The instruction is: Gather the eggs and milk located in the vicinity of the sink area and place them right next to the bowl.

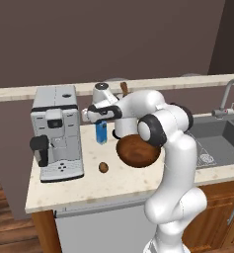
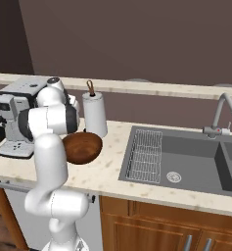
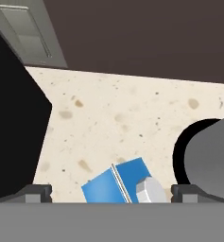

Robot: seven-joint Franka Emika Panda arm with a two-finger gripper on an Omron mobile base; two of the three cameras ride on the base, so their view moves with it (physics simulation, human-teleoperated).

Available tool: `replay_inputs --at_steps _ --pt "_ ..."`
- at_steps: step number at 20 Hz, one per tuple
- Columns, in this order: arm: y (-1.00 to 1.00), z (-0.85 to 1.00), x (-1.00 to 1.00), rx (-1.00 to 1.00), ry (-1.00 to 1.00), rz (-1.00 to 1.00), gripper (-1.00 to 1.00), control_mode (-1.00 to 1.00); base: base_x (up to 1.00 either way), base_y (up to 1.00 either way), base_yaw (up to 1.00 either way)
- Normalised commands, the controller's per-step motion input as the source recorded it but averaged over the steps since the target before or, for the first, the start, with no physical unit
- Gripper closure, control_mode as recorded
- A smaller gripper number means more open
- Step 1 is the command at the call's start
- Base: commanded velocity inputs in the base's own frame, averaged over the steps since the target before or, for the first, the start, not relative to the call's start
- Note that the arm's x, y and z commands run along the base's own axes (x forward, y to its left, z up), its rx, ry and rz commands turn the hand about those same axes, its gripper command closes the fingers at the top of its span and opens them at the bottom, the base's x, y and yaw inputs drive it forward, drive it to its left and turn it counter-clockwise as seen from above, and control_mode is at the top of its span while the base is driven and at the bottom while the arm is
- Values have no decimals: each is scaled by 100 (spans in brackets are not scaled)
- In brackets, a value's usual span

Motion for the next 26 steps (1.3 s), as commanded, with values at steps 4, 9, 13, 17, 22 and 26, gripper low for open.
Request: replay_inputs --at_steps 4,9,13,17,22,26 --pt "0 -29 0 0 3 -1 -100 -100 0 0 0" --pt "0 -23 0 0 1 0 -100 -100 0 0 0" --pt "0 -16 0 0 0 0 -100 -100 0 0 0" --pt "0 -21 0 0 0 0 100 -100 0 0 0" --pt "0 -18 0 0 0 0 100 -100 0 0 0" --pt "0 -16 0 0 0 0 100 -100 0 0 0"
